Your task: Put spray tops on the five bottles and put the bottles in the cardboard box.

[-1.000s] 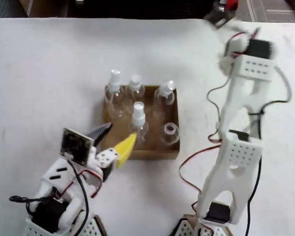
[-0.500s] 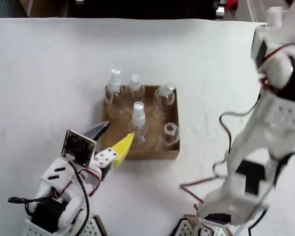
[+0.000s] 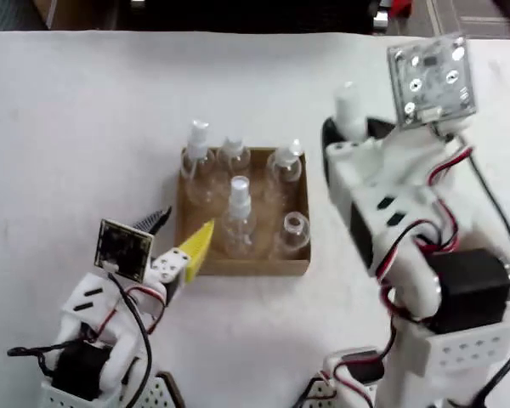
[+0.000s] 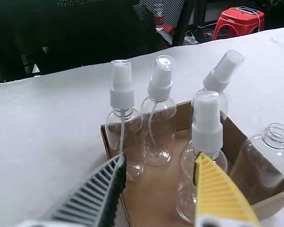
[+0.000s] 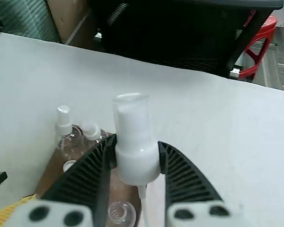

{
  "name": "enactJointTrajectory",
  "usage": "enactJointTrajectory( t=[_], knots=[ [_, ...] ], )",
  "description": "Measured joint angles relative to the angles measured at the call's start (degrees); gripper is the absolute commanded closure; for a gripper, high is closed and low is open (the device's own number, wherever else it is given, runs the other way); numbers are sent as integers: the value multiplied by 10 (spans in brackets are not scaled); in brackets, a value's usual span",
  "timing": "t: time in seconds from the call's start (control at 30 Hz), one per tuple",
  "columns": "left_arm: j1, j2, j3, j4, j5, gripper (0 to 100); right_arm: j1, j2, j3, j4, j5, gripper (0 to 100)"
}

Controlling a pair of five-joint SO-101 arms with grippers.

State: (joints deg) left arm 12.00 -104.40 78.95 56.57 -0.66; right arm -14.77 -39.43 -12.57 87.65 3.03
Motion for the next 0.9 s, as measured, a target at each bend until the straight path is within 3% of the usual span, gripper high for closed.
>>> enactJointTrajectory(
  t=[0.37,0.57,0.9],
  knots=[
    [-25,0,0,0,32,779,-127,-175,305,-251,-19,982],
    [-24,0,0,0,33,779,-128,-181,418,-348,-25,982],
    [-24,0,0,0,33,779,-100,-247,538,-479,-98,982]
  ],
)
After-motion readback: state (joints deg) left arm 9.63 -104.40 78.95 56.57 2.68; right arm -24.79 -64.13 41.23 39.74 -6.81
